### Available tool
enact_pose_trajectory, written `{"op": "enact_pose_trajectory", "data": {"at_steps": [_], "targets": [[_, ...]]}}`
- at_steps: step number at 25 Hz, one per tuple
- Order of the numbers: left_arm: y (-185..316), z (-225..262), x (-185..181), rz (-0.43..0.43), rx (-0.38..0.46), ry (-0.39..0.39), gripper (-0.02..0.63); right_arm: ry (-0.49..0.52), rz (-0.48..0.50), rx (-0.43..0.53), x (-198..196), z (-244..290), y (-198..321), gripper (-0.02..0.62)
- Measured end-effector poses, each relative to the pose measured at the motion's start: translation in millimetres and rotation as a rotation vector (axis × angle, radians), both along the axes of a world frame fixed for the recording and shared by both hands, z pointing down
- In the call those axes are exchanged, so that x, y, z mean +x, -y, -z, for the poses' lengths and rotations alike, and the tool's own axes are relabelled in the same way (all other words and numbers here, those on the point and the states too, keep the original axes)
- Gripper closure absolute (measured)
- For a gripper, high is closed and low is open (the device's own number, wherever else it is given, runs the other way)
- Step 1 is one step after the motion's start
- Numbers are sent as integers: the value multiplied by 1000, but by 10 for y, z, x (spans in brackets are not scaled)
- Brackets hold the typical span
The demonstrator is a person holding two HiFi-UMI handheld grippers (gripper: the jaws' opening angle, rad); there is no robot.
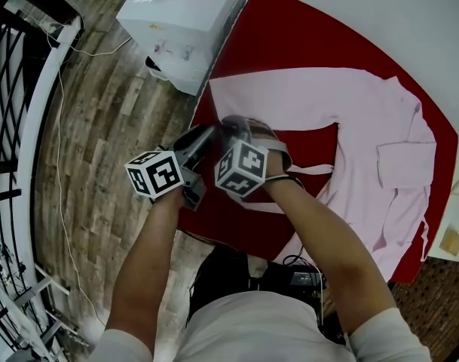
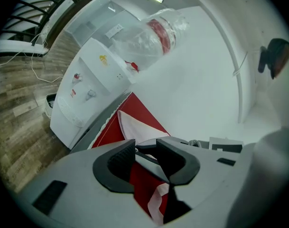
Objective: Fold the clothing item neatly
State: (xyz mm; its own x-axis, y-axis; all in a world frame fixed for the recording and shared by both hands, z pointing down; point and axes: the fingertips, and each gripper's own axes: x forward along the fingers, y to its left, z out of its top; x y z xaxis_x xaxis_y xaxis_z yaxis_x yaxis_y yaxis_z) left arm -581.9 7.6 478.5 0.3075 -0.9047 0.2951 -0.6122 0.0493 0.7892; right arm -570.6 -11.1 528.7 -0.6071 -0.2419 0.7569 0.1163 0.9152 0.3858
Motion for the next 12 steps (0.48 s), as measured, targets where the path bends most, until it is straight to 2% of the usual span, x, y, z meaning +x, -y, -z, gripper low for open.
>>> {"op": "enact_pose_trajectory", "data": {"at_steps": [2, 5, 10, 12], "targets": [[-1, -23, 16, -8, -6, -32, 478, 2, 9, 1, -2, 47, 13, 560], [21, -40, 49, -16, -9, -88, 458, 64, -10, -3, -10, 265, 58, 561], [191, 30, 56, -7, 14, -237, 409, 155, -71, -23, 14, 609, 204, 563], [277, 46, 42, -1, 25, -274, 400, 172, -89, -39, 45, 666, 247, 563]]}}
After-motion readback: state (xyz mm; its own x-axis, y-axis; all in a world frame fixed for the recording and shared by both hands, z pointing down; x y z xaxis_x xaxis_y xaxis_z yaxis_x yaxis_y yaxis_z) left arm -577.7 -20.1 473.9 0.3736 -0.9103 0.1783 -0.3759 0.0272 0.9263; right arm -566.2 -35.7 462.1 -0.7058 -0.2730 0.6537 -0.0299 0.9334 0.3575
